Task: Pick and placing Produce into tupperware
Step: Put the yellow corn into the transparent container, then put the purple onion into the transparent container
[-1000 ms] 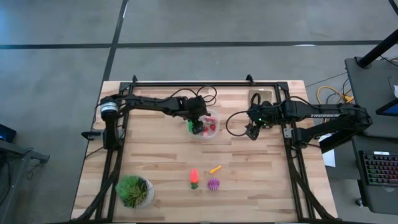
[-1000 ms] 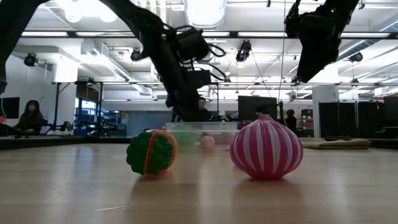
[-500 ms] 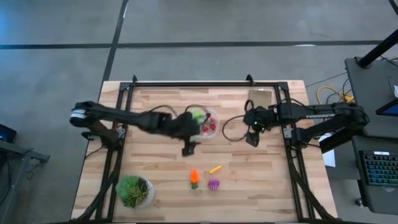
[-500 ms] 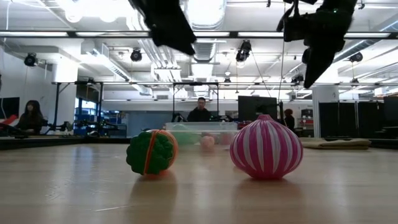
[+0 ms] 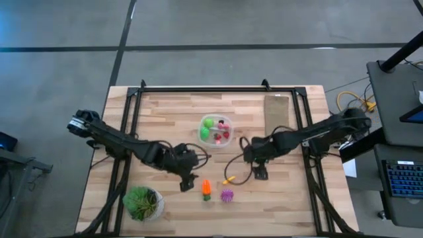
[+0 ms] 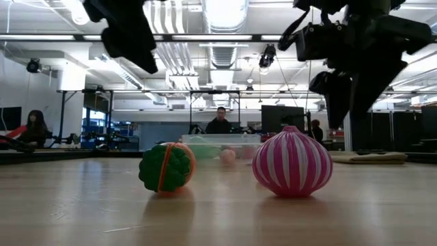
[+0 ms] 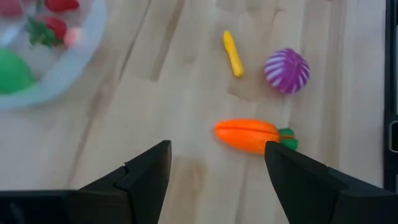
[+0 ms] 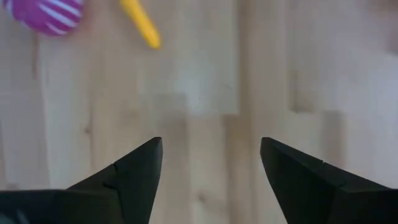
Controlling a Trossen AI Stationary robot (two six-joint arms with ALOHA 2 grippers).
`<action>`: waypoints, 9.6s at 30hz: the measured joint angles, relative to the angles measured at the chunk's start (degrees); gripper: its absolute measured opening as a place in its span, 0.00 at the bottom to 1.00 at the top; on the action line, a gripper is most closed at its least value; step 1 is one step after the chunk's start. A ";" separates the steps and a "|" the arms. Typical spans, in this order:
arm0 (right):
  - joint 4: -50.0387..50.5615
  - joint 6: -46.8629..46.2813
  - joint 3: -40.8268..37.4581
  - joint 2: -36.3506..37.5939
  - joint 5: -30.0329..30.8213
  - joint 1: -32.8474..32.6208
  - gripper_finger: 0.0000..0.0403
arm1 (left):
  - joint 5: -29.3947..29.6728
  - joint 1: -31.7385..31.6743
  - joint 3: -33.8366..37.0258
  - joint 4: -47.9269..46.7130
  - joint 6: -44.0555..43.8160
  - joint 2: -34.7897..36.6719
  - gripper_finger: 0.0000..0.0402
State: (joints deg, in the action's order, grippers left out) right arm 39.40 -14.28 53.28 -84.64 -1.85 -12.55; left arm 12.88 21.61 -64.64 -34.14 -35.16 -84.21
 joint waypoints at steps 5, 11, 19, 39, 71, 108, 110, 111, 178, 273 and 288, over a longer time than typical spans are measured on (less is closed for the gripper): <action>-4.30 0.53 2.74 -5.51 -0.13 -3.76 0.63 | 2.20 3.84 0.53 0.13 -4.38 0.44 0.61; -9.24 2.87 9.59 -11.93 -0.22 -6.19 0.59 | 2.69 6.03 1.46 -0.48 -5.05 0.68 0.61; -9.21 2.70 19.12 -23.29 -1.53 -6.94 0.57 | 3.06 7.01 1.78 -4.23 -3.26 2.14 0.61; -3.18 1.22 25.02 -29.73 4.46 -7.79 0.51 | 7.38 9.20 5.83 -3.86 -1.57 5.01 0.61; -4.51 2.38 22.01 -29.81 7.54 -7.79 0.22 | 10.62 9.15 5.96 -3.58 -1.92 5.03 0.61; -2.94 -4.86 23.38 -18.93 7.32 22.21 0.10 | 13.20 9.15 6.03 -3.80 -0.52 5.19 0.61; -3.28 -4.40 23.38 -19.52 4.95 24.05 0.10 | 13.54 9.15 6.03 -3.77 -0.52 5.25 0.61; -3.84 -4.12 23.38 -19.96 3.86 24.62 0.10 | 13.68 9.06 6.03 -3.75 -0.52 5.25 0.61; -8.53 -33.10 26.01 -27.50 15.21 -23.07 0.68 | 3.65 10.75 16.27 13.06 9.99 15.76 0.56; -2.01 -22.45 40.91 -40.44 10.88 -17.78 0.58 | 3.63 10.72 16.26 10.46 10.32 15.76 0.56; 17.63 -22.10 52.34 -34.22 24.89 -11.50 0.58 | 3.64 10.71 16.26 10.55 10.01 15.77 0.56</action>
State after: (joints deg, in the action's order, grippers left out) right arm 57.03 -36.38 105.62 -118.86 23.04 -24.05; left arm 16.53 32.32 -48.38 -23.59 -25.15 -68.44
